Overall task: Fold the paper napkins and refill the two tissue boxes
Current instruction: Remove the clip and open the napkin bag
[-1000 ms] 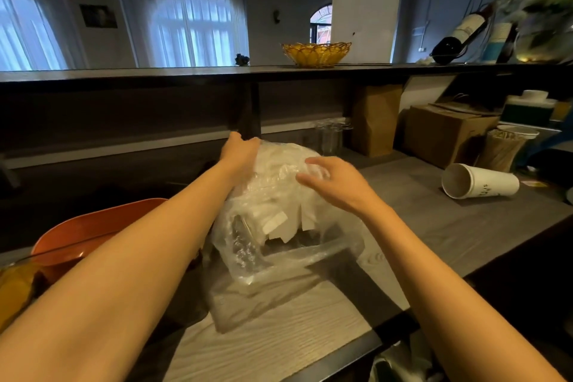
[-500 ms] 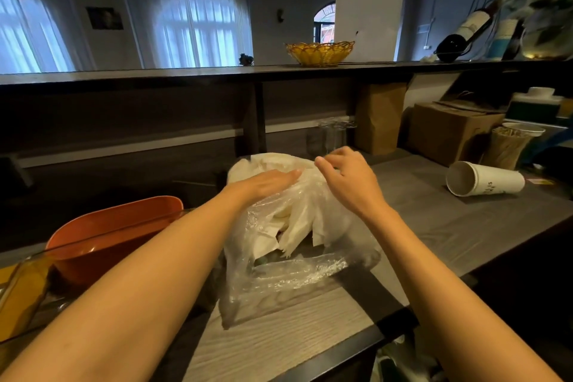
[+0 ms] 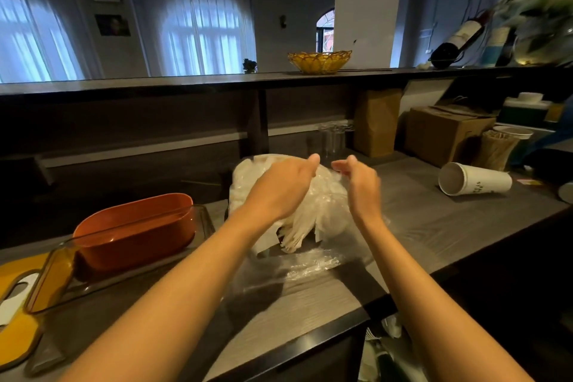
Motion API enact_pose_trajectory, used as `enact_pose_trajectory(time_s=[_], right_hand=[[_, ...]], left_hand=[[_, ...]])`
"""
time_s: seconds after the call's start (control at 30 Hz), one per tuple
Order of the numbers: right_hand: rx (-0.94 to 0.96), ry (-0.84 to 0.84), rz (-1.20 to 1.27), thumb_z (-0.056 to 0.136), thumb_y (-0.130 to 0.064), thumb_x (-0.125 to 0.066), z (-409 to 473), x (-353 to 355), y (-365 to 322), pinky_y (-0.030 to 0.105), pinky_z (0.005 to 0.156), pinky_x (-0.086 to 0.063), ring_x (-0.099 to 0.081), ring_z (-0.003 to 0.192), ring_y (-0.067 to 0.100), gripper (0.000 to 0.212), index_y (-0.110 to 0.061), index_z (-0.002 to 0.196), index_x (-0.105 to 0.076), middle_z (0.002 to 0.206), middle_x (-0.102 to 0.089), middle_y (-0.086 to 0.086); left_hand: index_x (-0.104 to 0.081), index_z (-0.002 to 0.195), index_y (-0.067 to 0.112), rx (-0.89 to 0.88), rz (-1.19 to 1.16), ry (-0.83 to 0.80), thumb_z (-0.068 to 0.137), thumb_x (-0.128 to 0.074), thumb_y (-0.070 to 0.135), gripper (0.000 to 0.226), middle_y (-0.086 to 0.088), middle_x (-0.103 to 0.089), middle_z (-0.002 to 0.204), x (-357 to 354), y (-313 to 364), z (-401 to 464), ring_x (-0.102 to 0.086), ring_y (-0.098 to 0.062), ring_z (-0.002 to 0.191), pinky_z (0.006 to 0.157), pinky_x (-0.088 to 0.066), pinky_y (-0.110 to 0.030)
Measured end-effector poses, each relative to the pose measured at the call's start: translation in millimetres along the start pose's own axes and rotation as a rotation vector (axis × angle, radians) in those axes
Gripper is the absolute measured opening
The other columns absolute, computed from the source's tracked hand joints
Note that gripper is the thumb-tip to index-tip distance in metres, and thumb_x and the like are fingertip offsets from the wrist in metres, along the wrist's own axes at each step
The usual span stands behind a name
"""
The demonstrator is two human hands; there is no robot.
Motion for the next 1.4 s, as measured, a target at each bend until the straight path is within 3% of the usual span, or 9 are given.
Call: enact_pose_trajectory(time_s=[0.17, 0.3, 0.5, 0.77, 0.9, 1.03, 1.17, 1.3, 1.4], right_hand=[[0.164, 0.048, 0.157, 0.098, -0.035, -0.035, -62.8, 19.3, -19.1, 0.016, 0.062, -0.048, -0.063, 0.062, 0.009, 0.051, -0.012, 0.07, -0.071, 0.065, -0.068, 0.001], [0.096, -0.295, -0.061, 0.101, -0.041, -0.032, -87.1, -1.0, 7.5, 0.007, 0.079, -0.043, -0.062, 0.091, -0.009, 0.048, -0.021, 0.094, -0.075, 0.096, -0.071, -0.016], [-0.002, -0.413, 0.073, 0.108, -0.028, -0.038, -53.3, -16.4, 0.1, 0.0, 0.08, -0.038, -0.057, 0.1, -0.007, 0.027, -0.034, 0.106, -0.064, 0.106, -0.064, -0.023], [-0.152, -0.38, -0.06, 0.093, -0.061, -0.035, 2.1, -30.5, 43.0, 0.048, 0.106, -0.044, -0.058, 0.113, 0.014, 0.045, -0.033, 0.108, -0.068, 0.119, -0.065, -0.008], [-0.035, -0.371, -0.132, 0.099, -0.048, -0.045, -2.9, -33.4, 54.2, 0.046, 0.103, -0.046, -0.057, 0.111, 0.01, 0.033, -0.027, 0.117, -0.063, 0.116, -0.062, -0.01], [0.175, -0.378, -0.345, 0.08, -0.07, -0.055, -13.7, -37.7, 53.7, 0.036, 0.105, -0.041, -0.047, 0.118, 0.004, 0.071, -0.024, 0.135, -0.05, 0.133, -0.053, -0.011], [0.405, -0.4, -0.415, 0.082, -0.067, -0.053, -17.7, -48.7, 43.0, 0.041, 0.116, -0.027, -0.037, 0.129, -0.001, 0.065, -0.032, 0.136, -0.05, 0.142, -0.05, -0.013], [0.38, -0.461, -0.539, 0.09, -0.066, -0.049, -5.3, -60.1, 47.2, 0.038, 0.121, -0.009, -0.036, 0.14, 0.009, 0.066, -0.032, 0.147, -0.042, 0.151, -0.046, -0.008], [0.443, -0.436, -0.619, 0.092, -0.068, -0.041, 1.3, -68.8, 50.0, 0.037, 0.112, -0.025, -0.053, 0.121, 0.012, 0.059, -0.028, 0.134, -0.057, 0.131, -0.063, -0.006]], left_hand=[[-0.061, 0.12, 0.021, 0.121, 0.159, 0.008, 0.108, -0.013, 0.043, 0.054, -0.005, -0.067, 0.112, -19.9, -28.7, -32.7, -0.053, -0.016, 0.087, 0.088, -0.045, -0.041], [-0.048, 0.147, 0.025, 0.158, 0.072, 0.028, 0.107, -0.013, 0.053, 0.06, 0.0, -0.045, 0.155, -27.8, -38.2, -40.2, -0.035, -0.022, 0.145, 0.122, -0.013, -0.055], [-0.026, 0.158, 0.034, 0.161, 0.051, -0.043, 0.106, -0.008, 0.053, 0.058, 0.003, -0.016, 0.168, -31.0, -51.2, -9.9, -0.005, -0.018, 0.156, 0.122, 0.008, -0.056], [-0.04, 0.154, 0.026, 0.384, 0.032, -0.086, 0.103, 0.0, 0.06, 0.073, -0.006, -0.033, 0.162, -37.3, -76.6, 35.8, -0.022, -0.031, 0.151, 0.121, -0.003, -0.061], [-0.044, 0.15, 0.02, 0.458, -0.026, -0.042, 0.104, -0.002, 0.058, 0.074, -0.013, -0.042, 0.156, -44.8, -77.3, 38.3, -0.031, -0.035, 0.146, 0.122, -0.009, -0.058], [-0.031, 0.157, 0.016, 0.519, -0.109, 0.001, 0.105, -0.004, 0.056, 0.071, -0.015, -0.034, 0.16, -50.6, -77.9, 36.0, -0.026, -0.037, 0.148, 0.123, -0.01, -0.054], [-0.042, 0.151, 0.015, 0.56, -0.477, 0.101, 0.075, 0.003, 0.094, 0.118, -0.014, -0.042, 0.156, -48.7, -89.1, 41.2, -0.036, -0.034, 0.144, 0.121, -0.021, -0.05], [-0.07, 0.119, 0.02, 0.31, -0.59, 0.394, 0.106, -0.013, 0.055, 0.067, 0.0, -0.064, 0.131, -38.3, -87.7, 29.3, -0.054, -0.017, 0.124, 0.101, -0.037, -0.032], [-0.07, 0.114, 0.025, 0.142, -0.596, 0.392, 0.105, -0.015, 0.053, 0.062, 0.006, -0.066, 0.124, -36.5, -79.8, 12.8, -0.055, -0.007, 0.119, 0.104, -0.036, -0.028]])
Point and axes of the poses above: each hand's wrist, its own z-axis towards the middle knuckle, its own x-axis out of the back of the hand, y = z × x, the point moved 3 cm from there along z, towards the middle knuckle
